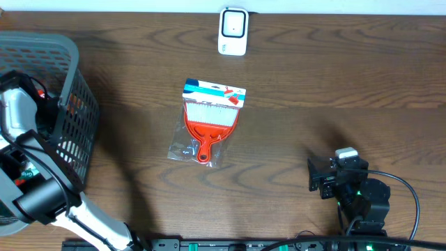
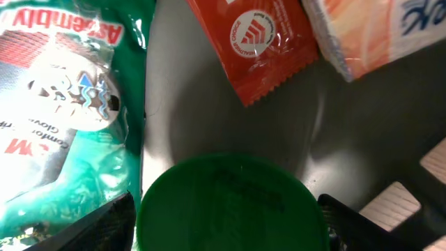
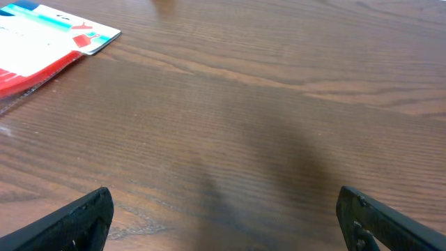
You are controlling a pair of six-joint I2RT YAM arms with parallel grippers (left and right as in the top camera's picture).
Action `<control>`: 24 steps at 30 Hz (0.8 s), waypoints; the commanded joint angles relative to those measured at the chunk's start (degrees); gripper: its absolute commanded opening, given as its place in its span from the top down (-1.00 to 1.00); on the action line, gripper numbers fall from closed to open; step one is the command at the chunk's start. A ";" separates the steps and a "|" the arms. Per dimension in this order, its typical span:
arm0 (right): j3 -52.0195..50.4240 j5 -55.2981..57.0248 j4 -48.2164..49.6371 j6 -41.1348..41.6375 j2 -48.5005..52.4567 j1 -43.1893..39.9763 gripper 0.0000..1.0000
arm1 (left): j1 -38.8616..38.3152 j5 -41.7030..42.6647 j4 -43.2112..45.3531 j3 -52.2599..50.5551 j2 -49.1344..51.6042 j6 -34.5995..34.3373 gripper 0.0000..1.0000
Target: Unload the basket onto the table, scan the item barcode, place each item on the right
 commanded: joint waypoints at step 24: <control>-0.50 0.92 -0.02 0.33 -0.02 -0.15 -0.98 | -0.20 4.81 4.42 -0.72 1.14 -0.17 0.21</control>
